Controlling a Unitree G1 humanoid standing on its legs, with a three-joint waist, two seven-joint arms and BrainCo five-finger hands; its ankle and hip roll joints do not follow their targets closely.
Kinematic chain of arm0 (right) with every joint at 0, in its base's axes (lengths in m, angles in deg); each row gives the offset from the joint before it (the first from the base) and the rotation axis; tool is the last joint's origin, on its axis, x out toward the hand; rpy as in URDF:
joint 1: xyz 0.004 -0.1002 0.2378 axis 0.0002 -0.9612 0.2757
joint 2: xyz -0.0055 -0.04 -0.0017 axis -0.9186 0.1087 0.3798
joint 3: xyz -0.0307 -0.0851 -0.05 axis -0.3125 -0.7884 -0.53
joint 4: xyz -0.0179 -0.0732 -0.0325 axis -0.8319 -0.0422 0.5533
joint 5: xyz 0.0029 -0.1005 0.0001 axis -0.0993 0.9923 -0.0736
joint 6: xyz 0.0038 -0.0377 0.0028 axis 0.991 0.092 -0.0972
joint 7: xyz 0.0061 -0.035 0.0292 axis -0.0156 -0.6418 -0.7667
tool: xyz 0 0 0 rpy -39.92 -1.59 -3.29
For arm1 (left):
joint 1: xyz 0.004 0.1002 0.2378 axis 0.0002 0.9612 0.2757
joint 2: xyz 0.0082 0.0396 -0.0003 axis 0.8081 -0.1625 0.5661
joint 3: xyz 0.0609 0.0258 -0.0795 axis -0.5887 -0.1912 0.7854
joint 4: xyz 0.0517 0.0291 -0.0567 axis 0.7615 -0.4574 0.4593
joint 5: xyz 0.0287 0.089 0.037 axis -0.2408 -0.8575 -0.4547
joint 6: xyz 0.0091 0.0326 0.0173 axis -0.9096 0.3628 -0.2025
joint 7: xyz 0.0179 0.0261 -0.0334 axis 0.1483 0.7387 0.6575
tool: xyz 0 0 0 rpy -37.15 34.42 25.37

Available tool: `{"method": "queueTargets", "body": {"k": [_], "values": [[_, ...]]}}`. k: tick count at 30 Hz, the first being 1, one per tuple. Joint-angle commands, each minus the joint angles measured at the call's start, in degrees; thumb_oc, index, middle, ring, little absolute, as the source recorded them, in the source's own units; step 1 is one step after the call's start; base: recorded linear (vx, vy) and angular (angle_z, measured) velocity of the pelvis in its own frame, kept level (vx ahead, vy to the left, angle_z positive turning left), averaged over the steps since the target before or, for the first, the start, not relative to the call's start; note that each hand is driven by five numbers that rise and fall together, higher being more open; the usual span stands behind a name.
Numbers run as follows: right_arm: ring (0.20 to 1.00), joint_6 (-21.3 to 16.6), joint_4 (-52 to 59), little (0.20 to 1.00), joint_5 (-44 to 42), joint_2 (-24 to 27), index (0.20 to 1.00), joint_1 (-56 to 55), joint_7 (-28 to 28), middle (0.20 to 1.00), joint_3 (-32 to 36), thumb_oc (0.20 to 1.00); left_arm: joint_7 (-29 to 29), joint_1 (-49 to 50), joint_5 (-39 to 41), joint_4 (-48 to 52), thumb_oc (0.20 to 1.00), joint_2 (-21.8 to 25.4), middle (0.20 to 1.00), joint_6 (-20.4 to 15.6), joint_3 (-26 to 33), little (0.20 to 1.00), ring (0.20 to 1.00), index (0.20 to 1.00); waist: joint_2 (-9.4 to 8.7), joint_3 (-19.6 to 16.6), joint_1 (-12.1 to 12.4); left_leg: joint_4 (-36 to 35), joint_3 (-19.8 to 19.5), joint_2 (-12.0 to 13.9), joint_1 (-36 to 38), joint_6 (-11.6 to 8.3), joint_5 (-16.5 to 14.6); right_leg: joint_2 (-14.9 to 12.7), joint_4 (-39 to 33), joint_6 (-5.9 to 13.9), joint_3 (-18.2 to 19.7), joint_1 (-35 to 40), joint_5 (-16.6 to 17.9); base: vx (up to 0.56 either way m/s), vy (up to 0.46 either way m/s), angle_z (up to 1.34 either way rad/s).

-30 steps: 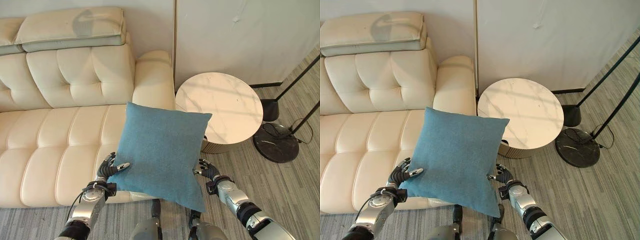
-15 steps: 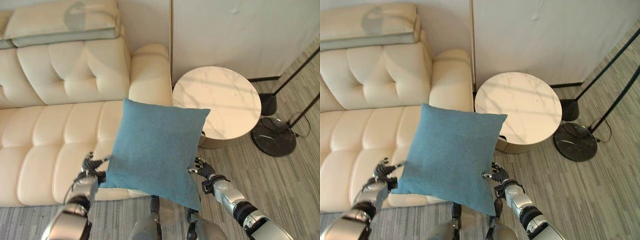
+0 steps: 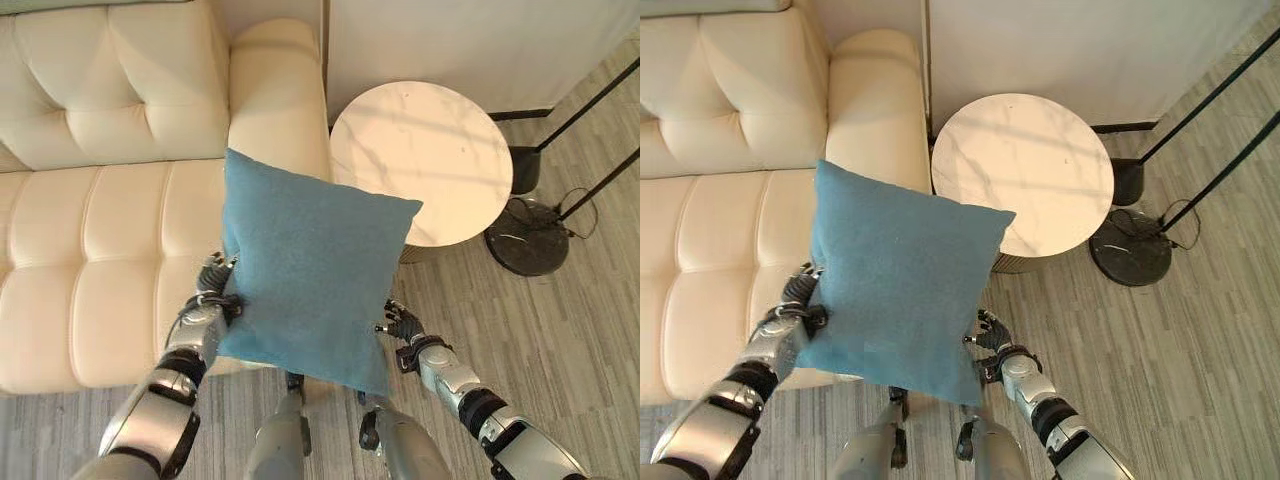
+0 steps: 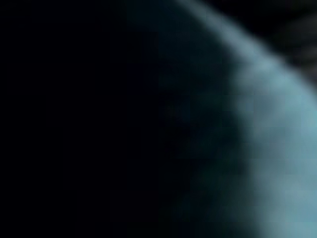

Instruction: Pick up all the scattered cushions and arrange them neatly on the sofa.

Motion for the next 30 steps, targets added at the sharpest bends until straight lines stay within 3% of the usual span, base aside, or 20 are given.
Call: {"method": "queueTargets", "body": {"k": [1,2,5,7,15,20,21,22,23,24,25,30], "values": [[1.000,-0.50,0.98,1.000,-0.60,-3.49,1.000,3.20,-0.31,1.000,-2.29,1.000,-5.79,1.10,2.01,6.40,1.000,-9.82,1.000,-0.18,-9.47,1.000,1.000,1.000,0.59,0.45,-1.44,-0.24,-0.16,-1.55,0.19,0.01,-3.85,-2.70,-0.28,4.69,4.13,1.45,-6.59,0.00,0.000,0.00],[1.000,-0.09,2.80,1.000,-0.17,-2.79,1.000,2.89,-0.42,1.000,-2.39,1.000,-7.21,5.04,3.17,13.76,1.000,-9.10,1.000,-0.07,-11.64,1.000,1.000,1.000,1.01,0.66,-1.25,-0.24,-0.21,-1.71,0.37,0.10,-3.92,-2.82,-0.28,4.70,4.08,1.63,-6.61,0.00,0.000,0.00],[1.000,0.12,3.55,1.000,0.53,-2.28,1.000,2.77,-0.49,1.000,-2.34,1.000,-7.73,6.41,2.76,16.30,1.000,-8.27,1.000,0.11,-12.57,1.000,1.000,1.000,1.19,0.76,-1.16,-0.24,-0.24,-1.73,0.49,0.12,-3.96,-2.84,-0.28,4.73,4.07,1.72,-6.68,0.00,-0.001,0.01],[1.000,1.17,5.16,1.000,4.41,0.29,1.000,1.67,-0.69,1.000,-1.26,1.000,-10.06,10.58,0.78,24.32,1.000,-4.29,1.000,1.22,-14.08,1.000,1.000,1.000,1.21,0.67,-1.02,-0.24,-0.30,-1.78,1.01,0.25,-4.28,-2.79,-0.28,4.78,3.96,2.23,-7.08,0.01,-0.031,0.01],[1.000,2.20,6.24,1.000,9.41,6.63,1.000,-1.31,0.14,1.000,4.92,1.000,-12.03,16.30,-2.42,30.29,1.000,0.74,1.000,2.54,-11.56,1.000,1.000,1.000,-0.10,-0.65,-1.27,-0.24,-0.70,-1.65,1.79,0.58,-4.93,-2.53,-0.28,4.80,4.05,3.14,-7.64,0.00,-0.018,0.00],[1.000,1.37,7.76,1.000,5.38,6.37,1.000,-4.03,-0.37,1.000,8.19,1.000,-14.34,19.27,-3.99,31.25,1.000,2.81,1.000,3.78,-11.60,1.000,1.000,1.000,-0.84,-1.59,-1.46,-0.24,-0.48,-1.62,2.58,0.88,-5.48,-2.35,-0.28,4.92,4.56,3.55,-7.79,-0.01,-0.004,-0.01],[1.000,0.14,9.57,1.000,-0.82,4.57,1.000,-5.14,-1.30,1.000,8.65,1.000,-14.94,19.79,-4.42,31.52,1.000,2.99,1.000,3.81,-12.22,1.000,1.000,1.000,-0.77,-1.83,-1.54,-0.24,-0.35,-1.65,2.81,0.95,-5.61,-2.32,-0.28,4.93,4.79,3.63,-7.85,0.00,0.000,0.00],[1.000,-0.50,11.00,1.000,-4.30,3.52,1.000,-5.83,-1.98,1.000,8.52,1.000,-15.12,20.30,-4.28,31.90,0.705,3.01,0.705,3.84,-12.40,0.705,0.705,0.705,-0.67,-1.92,-1.51,-0.24,-0.20,-1.65,3.07,0.98,-5.72,-2.32,-0.28,4.93,4.85,3.78,-7.94,0.00,0.000,0.00],[1.000,-1.36,11.76,1.000,-9.68,1.84,1.000,-6.47,-2.59,1.000,8.55,1.000,-15.13,20.78,-4.08,31.81,0.341,2.67,0.341,3.93,-12.85,0.341,0.341,0.341,-0.49,-1.87,-1.52,-0.24,-0.10,-1.67,3.39,1.00,-5.79,-2.31,-0.28,4.90,4.95,4.05,-8.04,-0.01,-0.002,-0.03],[1.000,-1.65,12.03,1.000,-12.68,0.63,1.000,-6.84,-3.63,1.000,8.21,1.000,-14.99,21.02,-3.70,31.71,0.200,2.18,0.200,3.98,-13.09,0.200,0.200,0.200,-0.31,-1.88,-1.53,-0.24,-0.11,-1.71,3.47,1.02,-5.77,-2.33,-0.28,4.87,4.97,4.18,-8.06,-0.02,0.000,-0.06],[0.200,-1.97,11.43,0.200,-16.80,-1.40,0.200,-7.31,-4.02,0.200,7.52,0.200,-15.05,21.03,-3.18,31.45,0.200,1.63,0.200,4.22,-14.00,0.200,0.200,0.200,0.02,-1.92,-1.49,-0.24,-0.15,-1.78,3.41,1.04,-5.71,-2.39,-0.28,4.82,5.07,4.15,-8.06,-0.03,0.006,-0.05],[0.200,-0.71,7.91,0.200,-24.27,-7.00,0.200,-7.94,-7.21,0.200,1.05,0.200,-15.71,19.98,0.97,27.24,0.200,-3.45,0.200,4.88,-18.88,0.200,0.200,0.200,1.59,-1.52,-1.22,-0.24,-0.42,-2.12,3.40,1.03,-5.49,-2.50,-0.28,4.67,4.86,4.29,-8.18,-0.04,0.016,0.00]]}}
